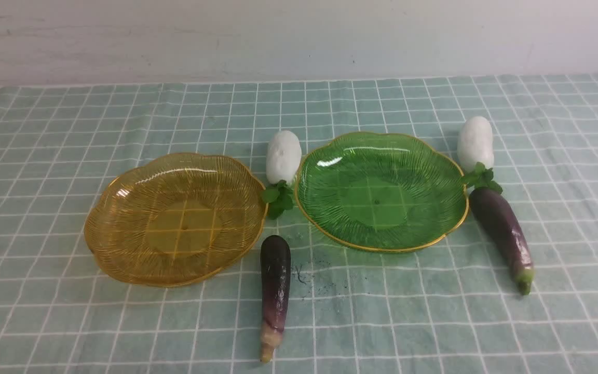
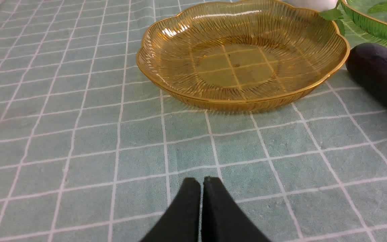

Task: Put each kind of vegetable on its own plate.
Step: Use the left arm to grab an eggplant and put it into the left plate

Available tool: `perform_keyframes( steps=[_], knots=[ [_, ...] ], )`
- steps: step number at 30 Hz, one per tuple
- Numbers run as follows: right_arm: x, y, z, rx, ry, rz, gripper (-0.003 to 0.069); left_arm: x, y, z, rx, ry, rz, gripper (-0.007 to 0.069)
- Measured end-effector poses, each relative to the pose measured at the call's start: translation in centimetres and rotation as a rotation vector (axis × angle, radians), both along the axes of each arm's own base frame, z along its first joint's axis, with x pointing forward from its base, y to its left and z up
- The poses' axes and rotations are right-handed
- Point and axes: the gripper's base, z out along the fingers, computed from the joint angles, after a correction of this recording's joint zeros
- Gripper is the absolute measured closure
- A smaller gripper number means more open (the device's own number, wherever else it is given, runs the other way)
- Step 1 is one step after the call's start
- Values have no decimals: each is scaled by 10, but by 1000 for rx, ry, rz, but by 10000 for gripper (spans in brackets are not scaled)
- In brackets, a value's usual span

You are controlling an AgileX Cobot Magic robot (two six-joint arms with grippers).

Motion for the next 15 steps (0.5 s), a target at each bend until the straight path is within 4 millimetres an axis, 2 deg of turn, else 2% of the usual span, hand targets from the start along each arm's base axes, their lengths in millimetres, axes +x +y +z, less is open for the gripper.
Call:
perform_keyframes(
  steps=[12,15],
  knots=[
    [0,0,0,0,0,0,674,0,0,1,11,-14,0,632],
    [0,0,0,0,0,0,674,2,-1,5,-59,-65,10,632]
  ],
)
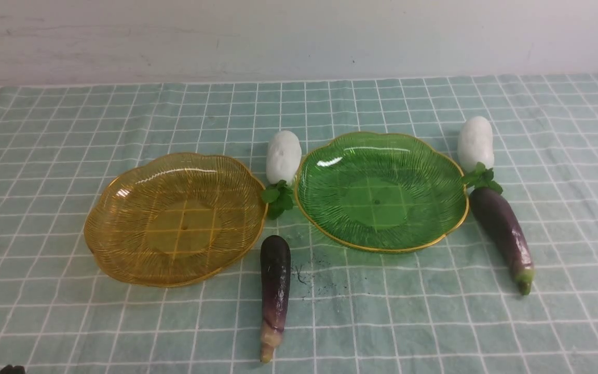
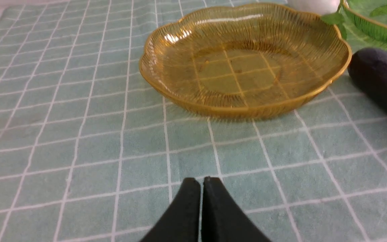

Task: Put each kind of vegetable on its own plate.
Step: Use the left arm to grab an eggplant and put it into the left plate

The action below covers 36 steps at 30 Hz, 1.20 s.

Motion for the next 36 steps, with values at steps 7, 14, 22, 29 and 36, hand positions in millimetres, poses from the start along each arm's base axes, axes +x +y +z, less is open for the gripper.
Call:
perform_keyframes(
  steps=[7,14,22,29,36],
  knots=[
    [0,0,0,0,0,0,674,3,2,29,-465,-281,63,632],
    [0,0,0,-18,0,-1,674,-5,18,59,-587,-651,146,632],
    [2,2,5,155,-73,-8,674,-20,3,158,-584,-547,-14,632],
    [3,2,22,770,-227,-52,674,46,-28,170,-345,382,-146,632],
    [2,-2,27,946,-286,-82,674,118,-36,118,-217,956,-175,632]
  ],
)
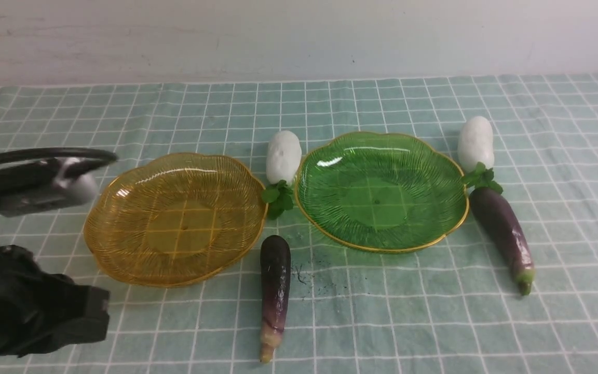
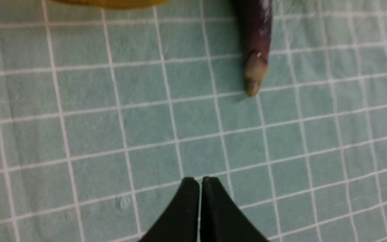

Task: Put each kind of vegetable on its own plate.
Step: Use the left arm to grab an eggplant and put it into the left plate

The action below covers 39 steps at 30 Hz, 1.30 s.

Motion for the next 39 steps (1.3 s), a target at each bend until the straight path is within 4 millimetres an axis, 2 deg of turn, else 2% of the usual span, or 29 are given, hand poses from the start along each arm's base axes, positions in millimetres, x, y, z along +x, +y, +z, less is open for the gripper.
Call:
perform_keyframes(
  steps=[2,4,7,11,13,14,16,18,20,25,29,32,36,38,39],
  knots=[
    [0,-1,1,35,-12,-9,674,22,-4,-22,24,90,-28,632],
    [0,-2,2,59,-18,-13,674,35,-15,-33,49,117,-81,632],
    [-3,5,15,14,4,56,674,50,-48,-42,77,117,-190,632],
    [-2,15,58,-147,60,161,674,63,-86,-45,99,97,-256,632],
    [6,21,76,-228,141,229,674,72,-104,-47,118,101,-278,632],
    [13,28,98,-317,224,315,674,80,-115,-48,125,96,-291,631],
    [25,34,116,-418,336,417,674,91,-127,-52,136,94,-314,629],
    [34,37,123,-474,411,477,674,98,-133,-58,146,99,-323,622],
    [48,41,133,-547,514,578,674,107,-138,-65,152,108,-323,582],
    [68,43,127,-554,610,649,674,117,-143,-79,154,110,-313,397],
    [72,44,125,-544,624,660,674,124,-147,-92,154,98,-299,239],
    [75,43,126,-539,617,648,674,130,-151,-107,144,113,-279,149],
    [78,43,126,-535,611,635,674,134,-155,-129,138,157,-256,118],
    [80,43,125,-534,616,633,674,136,-156,-135,137,167,-252,166],
    [81,43,124,-531,622,634,674,136,-157,-135,133,166,-249,227]
  ],
)
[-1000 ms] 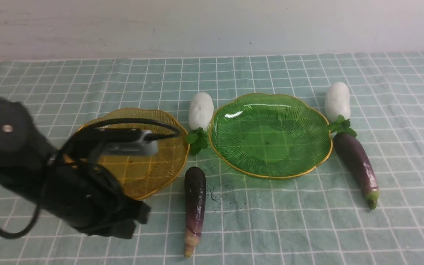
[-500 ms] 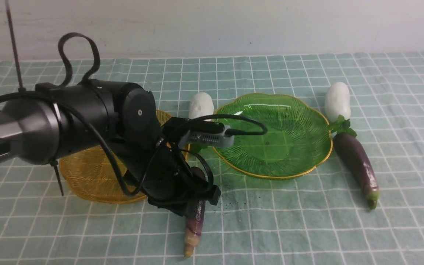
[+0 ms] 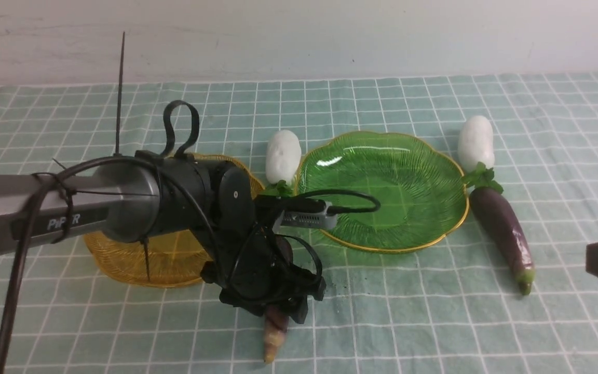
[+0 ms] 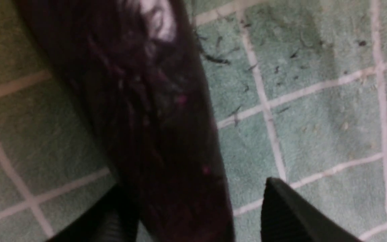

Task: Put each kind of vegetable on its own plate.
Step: Use the left arm to grab an eggplant and put it into the left plate

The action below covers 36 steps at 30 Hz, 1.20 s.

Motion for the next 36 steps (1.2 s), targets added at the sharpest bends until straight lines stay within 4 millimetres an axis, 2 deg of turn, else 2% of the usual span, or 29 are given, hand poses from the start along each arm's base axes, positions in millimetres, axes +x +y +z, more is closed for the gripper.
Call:
perform_keyframes(
  steps=[2,4,5,6,8,9,11,12,15,18,21,22,24,26,27,28,29,31,32,34,36],
  knots=[
    [4,-1,-1,-10,24,-14,674,0,-1,3,2,11,-16,388],
    [6,-2,-1,-20,36,-24,674,0,-2,7,0,12,-25,380],
    [13,-6,-1,-55,74,-51,674,0,-2,18,-8,5,-42,375],
    [13,-6,-1,-60,75,-55,674,0,-2,21,-11,-3,-49,375],
    [28,-16,2,-152,137,-120,674,-2,-3,57,-44,-65,-79,375],
    [30,-16,0,-159,144,-125,674,-2,-2,60,-47,-72,-80,375],
    [47,-24,3,-233,197,-179,674,-6,2,97,-73,-172,-100,375],
    [50,-25,1,-244,208,-184,674,-6,3,100,-73,-180,-100,375],
    [80,-28,-7,-299,286,-192,671,-11,23,137,-88,-274,-74,375],
    [100,-27,-16,-315,328,-161,655,-10,42,149,-86,-300,-31,375],
    [126,-23,-29,-318,364,-104,610,-4,60,151,-78,-304,25,375],
    [143,-20,-38,-314,382,-63,562,1,71,151,-70,-298,60,375],
    [161,-18,-49,-312,397,-29,501,10,91,146,-51,-285,119,375],
    [185,-17,-66,-330,413,6,391,20,111,140,-32,-271,180,375],
    [194,-17,-75,-338,430,13,353,25,121,135,-21,-259,207,375],
    [194,-17,-74,-339,424,13,344,26,123,134,-20,-258,212,375],
    [210,-18,-92,-355,459,22,265,35,137,124,-7,-238,257,375],
    [222,-18,-108,-364,491,29,193,44,149,110,6,-211,295,375],
    [223,-18,-109,-365,491,29,187,44,149,110,5,-213,295,375],
    [236,-18,-132,-368,538,38,134,53,158,90,21,-160,320,375],
    [242,-18,-148,-369,571,44,124,58,160,77,33,-126,324,375]
  ],
)
